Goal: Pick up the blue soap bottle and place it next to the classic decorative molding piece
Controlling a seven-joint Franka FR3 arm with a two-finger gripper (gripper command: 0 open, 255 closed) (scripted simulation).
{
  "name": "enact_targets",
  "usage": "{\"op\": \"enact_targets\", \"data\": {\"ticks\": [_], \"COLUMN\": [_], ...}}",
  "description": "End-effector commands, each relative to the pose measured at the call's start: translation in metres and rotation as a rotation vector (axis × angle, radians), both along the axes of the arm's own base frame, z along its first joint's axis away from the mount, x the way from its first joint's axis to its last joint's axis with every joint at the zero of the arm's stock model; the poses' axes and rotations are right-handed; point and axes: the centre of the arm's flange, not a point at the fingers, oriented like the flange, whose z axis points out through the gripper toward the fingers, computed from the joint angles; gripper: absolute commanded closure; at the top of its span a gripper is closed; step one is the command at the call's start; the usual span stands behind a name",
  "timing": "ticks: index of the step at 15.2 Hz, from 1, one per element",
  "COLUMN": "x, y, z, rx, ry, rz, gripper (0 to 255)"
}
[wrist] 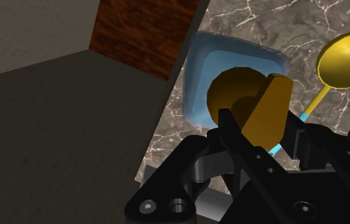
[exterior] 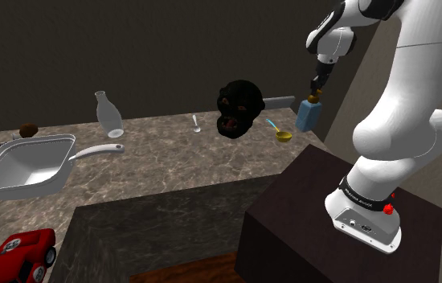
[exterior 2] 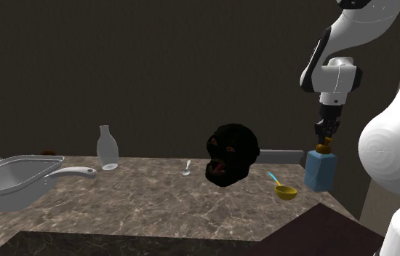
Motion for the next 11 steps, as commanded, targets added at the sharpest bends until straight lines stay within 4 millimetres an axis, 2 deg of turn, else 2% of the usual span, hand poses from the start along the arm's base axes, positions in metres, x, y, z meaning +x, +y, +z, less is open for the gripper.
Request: {"op": "enact_targets", "data": {"ticks": [1, 2, 7, 11], "x": [0.0, 0.0, 0.0, -0.001], "y": [0.0, 0.0, 0.0, 0.001], "z": [0.0, 0.0, 0.0, 0.05], "rx": [0.0, 0.0, 0.0, 0.0], "ry": [0.0, 0.0, 0.0, 0.0], "rz": [0.0, 0.0, 0.0, 0.0], "gripper": [255, 0, 0, 0]}}
